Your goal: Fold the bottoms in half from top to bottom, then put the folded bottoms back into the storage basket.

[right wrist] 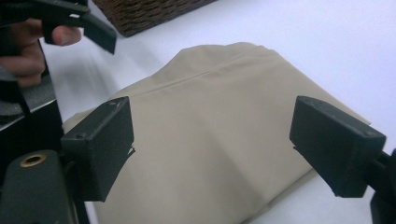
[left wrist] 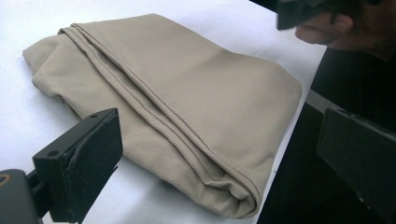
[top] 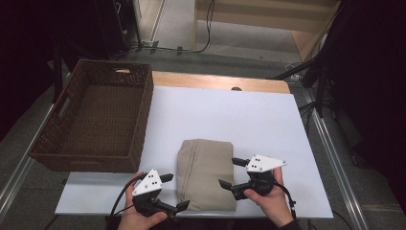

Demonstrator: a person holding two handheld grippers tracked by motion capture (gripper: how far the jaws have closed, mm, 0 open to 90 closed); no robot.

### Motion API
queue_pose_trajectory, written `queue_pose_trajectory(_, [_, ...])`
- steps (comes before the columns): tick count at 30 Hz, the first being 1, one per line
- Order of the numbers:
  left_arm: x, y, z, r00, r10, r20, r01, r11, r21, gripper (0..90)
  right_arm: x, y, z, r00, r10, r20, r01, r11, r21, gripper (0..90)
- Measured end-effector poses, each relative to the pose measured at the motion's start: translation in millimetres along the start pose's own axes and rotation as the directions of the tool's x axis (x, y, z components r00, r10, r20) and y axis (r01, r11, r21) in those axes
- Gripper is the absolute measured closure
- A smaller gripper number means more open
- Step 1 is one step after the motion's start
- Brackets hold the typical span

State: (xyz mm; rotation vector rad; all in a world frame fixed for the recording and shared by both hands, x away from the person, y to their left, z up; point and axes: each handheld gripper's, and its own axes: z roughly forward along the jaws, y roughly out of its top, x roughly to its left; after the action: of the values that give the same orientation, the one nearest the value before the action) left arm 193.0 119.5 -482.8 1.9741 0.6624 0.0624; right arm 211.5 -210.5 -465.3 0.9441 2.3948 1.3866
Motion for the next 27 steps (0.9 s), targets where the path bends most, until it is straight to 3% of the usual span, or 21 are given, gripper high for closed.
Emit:
queue_pose_trajectory(4, [0.6, -0.7, 0.0, 1.0, -0.004, 0.004, 0.004, 1.0, 0.004, 0.0, -11.9, 7.2, 5.5, 1.0, 0.004, 0.002, -0.004, 1.0, 0.002, 8.7])
queue_pose_trajectory(16, [0.0, -2.9, -1.3, 1.0, -0.001, 0.001, 0.001, 1.0, 0.008, 0.0, -32.9, 16.7, 19.9, 0.9998, 0.014, 0.014, -0.014, 1.0, 0.02, 8.7])
queue_pose_trajectory(27, [1.5, -4.4, -2.4, 1.0, -0.005, 0.003, 0.005, 0.9999, 0.01, 0.0, -48.8, 24.8, 34.2, 0.9999, 0.003, -0.017, -0.002, 0.999, 0.042, 8.7])
